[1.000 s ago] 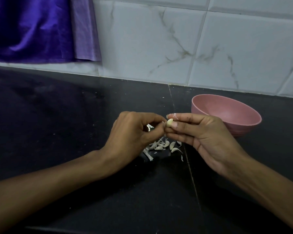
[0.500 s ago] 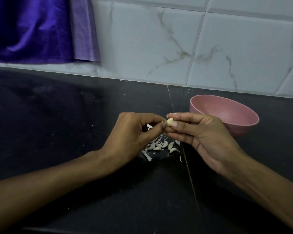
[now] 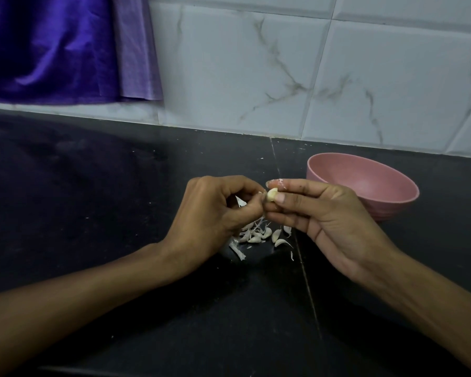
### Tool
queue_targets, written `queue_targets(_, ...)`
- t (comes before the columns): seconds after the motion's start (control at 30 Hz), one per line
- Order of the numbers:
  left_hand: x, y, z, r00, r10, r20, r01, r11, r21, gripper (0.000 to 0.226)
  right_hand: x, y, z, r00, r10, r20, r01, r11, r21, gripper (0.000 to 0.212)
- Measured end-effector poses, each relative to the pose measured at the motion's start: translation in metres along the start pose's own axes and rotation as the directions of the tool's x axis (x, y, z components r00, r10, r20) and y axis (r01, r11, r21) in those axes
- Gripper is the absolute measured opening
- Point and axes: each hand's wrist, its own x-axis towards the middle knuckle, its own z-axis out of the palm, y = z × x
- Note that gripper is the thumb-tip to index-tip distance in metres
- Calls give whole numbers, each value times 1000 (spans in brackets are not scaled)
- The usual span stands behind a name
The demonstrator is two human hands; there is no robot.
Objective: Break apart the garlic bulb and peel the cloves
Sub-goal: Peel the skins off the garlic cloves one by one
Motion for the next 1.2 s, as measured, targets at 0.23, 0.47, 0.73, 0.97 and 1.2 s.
queue_targets(0.23,-1,1,0,999,-44,13,45,998,-41,9,2,1,-1,999,3,37,-3,1000,-5,33)
queue_targets(0.47,0,1,-1,998,-33,54,35,999,-36,11,3,0,-7,997,-77,-10,74,985,-154,34)
queue_targets(0.73,0,-3,-2,993,-97,71,98,995,-18,22,2,0,-8,993,-118,7,118,985,-128,37)
queue_targets(0.97,4,-4,-4,994,-108,2,108,993,42,19,4,1,-9,991,-133,8,133,980,-147,33)
queue_targets(1.2,4,-8,-5,999,-42,-3,42,999,30,15,4,-2,-9,991,-137,8,137,982,-127,36)
